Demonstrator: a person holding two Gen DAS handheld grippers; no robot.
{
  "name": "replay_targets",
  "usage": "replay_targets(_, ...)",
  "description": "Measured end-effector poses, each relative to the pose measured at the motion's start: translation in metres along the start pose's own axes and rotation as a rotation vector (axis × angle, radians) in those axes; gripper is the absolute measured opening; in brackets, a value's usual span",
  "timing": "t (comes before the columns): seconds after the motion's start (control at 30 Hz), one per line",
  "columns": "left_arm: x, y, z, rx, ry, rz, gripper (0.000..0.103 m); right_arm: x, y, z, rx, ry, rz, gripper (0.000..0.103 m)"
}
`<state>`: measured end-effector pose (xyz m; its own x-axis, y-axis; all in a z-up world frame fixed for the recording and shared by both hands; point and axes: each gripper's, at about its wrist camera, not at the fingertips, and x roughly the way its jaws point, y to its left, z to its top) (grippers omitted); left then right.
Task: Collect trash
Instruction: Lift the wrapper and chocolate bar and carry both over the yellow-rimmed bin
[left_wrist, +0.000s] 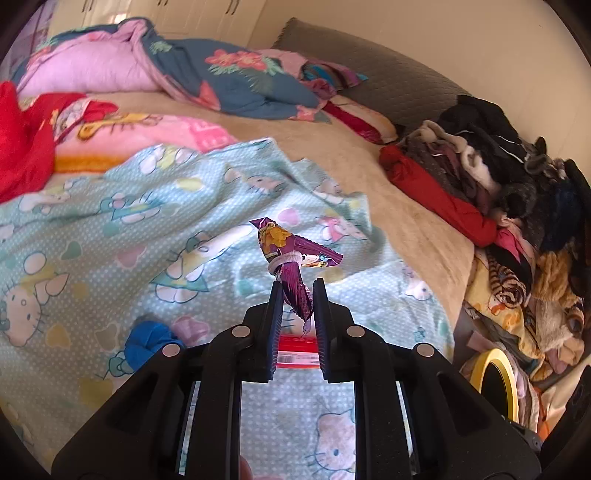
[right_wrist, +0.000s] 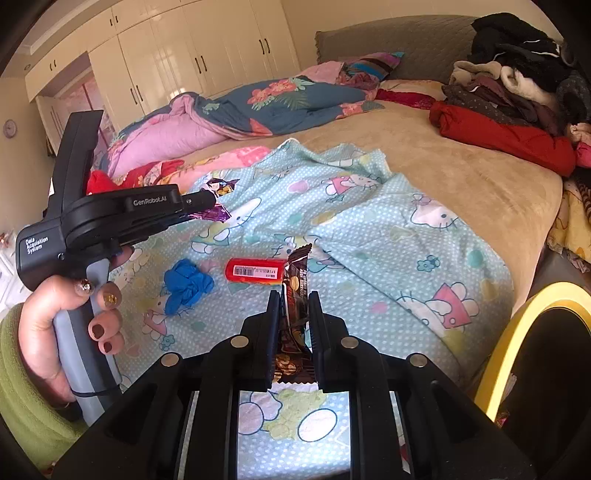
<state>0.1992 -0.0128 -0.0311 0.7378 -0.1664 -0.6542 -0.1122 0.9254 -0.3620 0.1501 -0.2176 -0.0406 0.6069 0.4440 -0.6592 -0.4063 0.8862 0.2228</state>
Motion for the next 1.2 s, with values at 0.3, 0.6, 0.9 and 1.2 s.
replay_targets(0.3,-0.017,-0.024,0.001,0.039,-0.032,-0.04,0.011,-0.027,-0.011,0.0,0.028,-0.046,-0.026,0.015)
replay_targets(0.6,-0.028,-0.048,-0.004,0.082,-0.046,-0.081,0.011,-0.049,-0.025,-0.004,0.063,-0.084,-0.055,0.015)
replay_targets(0.9,-0.033,-0.073,-0.012,0.129,-0.045,-0.115,0.011,-0.074,-0.044,-0.009,0.099,-0.118,-0.083,0.015)
replay_targets(1.2,-0.032,-0.104,-0.024,0.195,-0.027,-0.157,0.011,-0.095,-0.071,-0.016,0.146,-0.14,-0.129,0.015)
